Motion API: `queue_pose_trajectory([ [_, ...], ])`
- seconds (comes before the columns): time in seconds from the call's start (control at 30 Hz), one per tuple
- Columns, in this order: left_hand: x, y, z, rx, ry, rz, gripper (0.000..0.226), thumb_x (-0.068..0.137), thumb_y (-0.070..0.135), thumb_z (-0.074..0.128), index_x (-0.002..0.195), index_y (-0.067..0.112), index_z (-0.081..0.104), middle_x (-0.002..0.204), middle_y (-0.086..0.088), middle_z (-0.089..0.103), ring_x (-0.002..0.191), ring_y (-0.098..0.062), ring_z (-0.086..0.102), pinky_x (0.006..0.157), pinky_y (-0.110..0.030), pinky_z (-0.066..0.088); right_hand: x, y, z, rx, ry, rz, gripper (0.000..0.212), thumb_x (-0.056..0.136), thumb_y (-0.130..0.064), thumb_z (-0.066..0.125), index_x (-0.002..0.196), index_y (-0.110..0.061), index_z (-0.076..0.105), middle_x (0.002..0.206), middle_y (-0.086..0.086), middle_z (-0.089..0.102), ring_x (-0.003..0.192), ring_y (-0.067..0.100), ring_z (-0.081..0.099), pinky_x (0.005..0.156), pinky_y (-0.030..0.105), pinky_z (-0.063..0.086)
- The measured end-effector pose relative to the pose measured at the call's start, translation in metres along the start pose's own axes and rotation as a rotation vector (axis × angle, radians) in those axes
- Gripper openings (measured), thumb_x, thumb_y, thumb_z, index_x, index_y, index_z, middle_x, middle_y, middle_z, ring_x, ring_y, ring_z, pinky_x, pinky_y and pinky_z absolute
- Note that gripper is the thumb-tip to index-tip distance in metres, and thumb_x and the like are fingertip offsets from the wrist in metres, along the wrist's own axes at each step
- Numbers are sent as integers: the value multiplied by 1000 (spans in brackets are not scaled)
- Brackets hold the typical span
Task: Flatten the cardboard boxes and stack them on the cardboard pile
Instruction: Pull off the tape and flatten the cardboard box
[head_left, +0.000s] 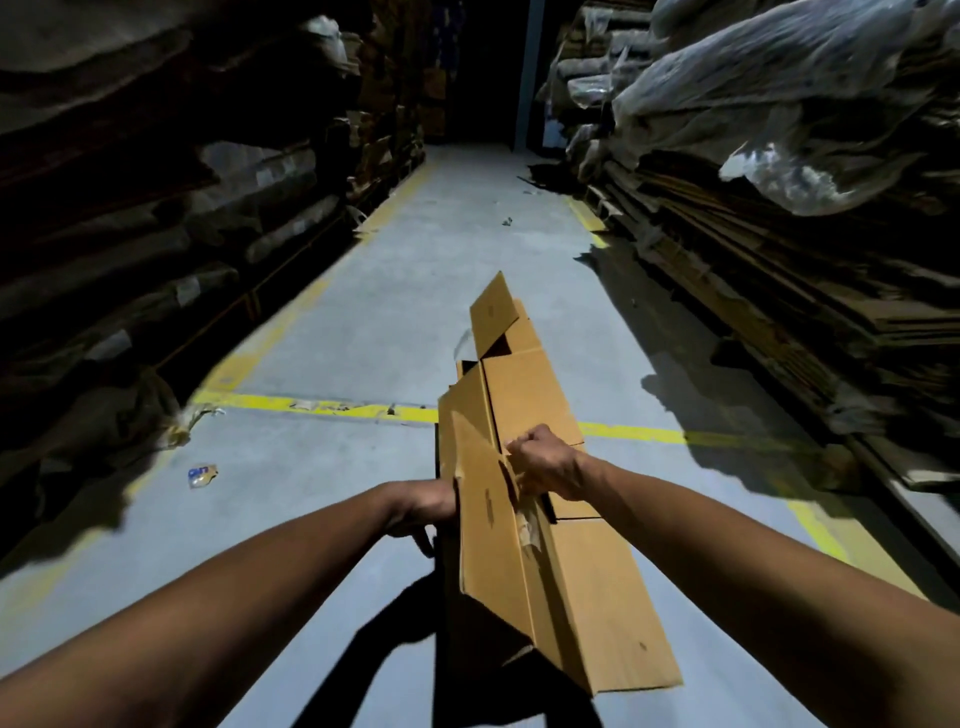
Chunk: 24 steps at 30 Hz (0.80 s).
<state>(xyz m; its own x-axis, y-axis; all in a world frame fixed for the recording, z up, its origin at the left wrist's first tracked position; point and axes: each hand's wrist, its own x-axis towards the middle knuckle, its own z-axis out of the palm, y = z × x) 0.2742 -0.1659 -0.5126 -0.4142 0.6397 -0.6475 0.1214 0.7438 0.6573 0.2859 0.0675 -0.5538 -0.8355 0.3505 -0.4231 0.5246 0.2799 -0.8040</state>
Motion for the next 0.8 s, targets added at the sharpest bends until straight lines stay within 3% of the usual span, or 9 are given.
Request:
queue_pose_trajectory([
  [0.1,8,17,-2,-66,138,-8,43,98,64,46,134,40,39,135,-8,62,107,-30,66,92,-59,57,-20,-7,4,-38,149,2,54,89,-55,65,120,-16,43,109,9,60,96,29,64,81,45,59],
  [0.17,17,24,-5,-148,221,-93,63,102,66,39,152,38,15,151,-19,44,118,-42,58,85,-59,54,-24,-6,4,-31,259,42,77,92,-54,69,139,-11,25,125,15,58,112,35,62,86,42,57],
  [0.27,35,13,-10,-259,319,-191,92,103,63,42,163,23,-15,165,-27,18,138,-51,44,92,-61,48,-27,-6,4,31,356,55,87,89,-50,76,140,-14,15,129,20,57,112,38,61,95,45,56],
  [0.37,55,-4,-15,-419,318,-215,112,80,63,71,160,10,13,151,-28,45,121,-46,63,84,-58,59,-27,-5,2,107,434,38,92,88,-40,79,144,-20,10,127,22,58,111,40,61,98,46,54],
  [0.47,67,-14,-25,-531,395,-159,106,59,67,74,142,4,53,114,-20,71,87,-36,73,82,-57,61,-35,-4,5,98,518,-80,88,94,-32,74,151,-18,9,98,11,60,115,43,60,99,42,48],
  [0.57,53,-2,-35,-664,498,-63,96,83,89,44,135,9,62,115,-13,72,99,-34,70,89,-46,60,-45,-3,10,41,510,-249,74,101,-39,62,152,-22,11,119,18,62,122,43,58,95,37,39],
  [0.63,36,15,-42,-776,477,30,82,97,81,30,125,12,65,106,-8,73,95,-28,69,78,-35,56,-50,-3,14,-44,445,-382,63,105,-42,52,153,-26,15,132,10,59,116,31,61,94,35,39],
  [0.7,28,27,-48,-785,439,95,85,95,82,31,135,15,63,117,-7,73,107,-27,69,88,-40,56,-56,-5,17,-135,292,-478,51,108,-41,46,149,-30,18,117,1,63,100,22,64,94,36,44],
  [0.8,22,38,-48,-647,486,134,88,85,88,49,140,21,59,140,-14,64,119,-29,65,104,-48,49,-64,-12,19,-275,71,-473,31,111,-42,37,135,-24,28,131,4,54,108,27,64,90,33,40],
])
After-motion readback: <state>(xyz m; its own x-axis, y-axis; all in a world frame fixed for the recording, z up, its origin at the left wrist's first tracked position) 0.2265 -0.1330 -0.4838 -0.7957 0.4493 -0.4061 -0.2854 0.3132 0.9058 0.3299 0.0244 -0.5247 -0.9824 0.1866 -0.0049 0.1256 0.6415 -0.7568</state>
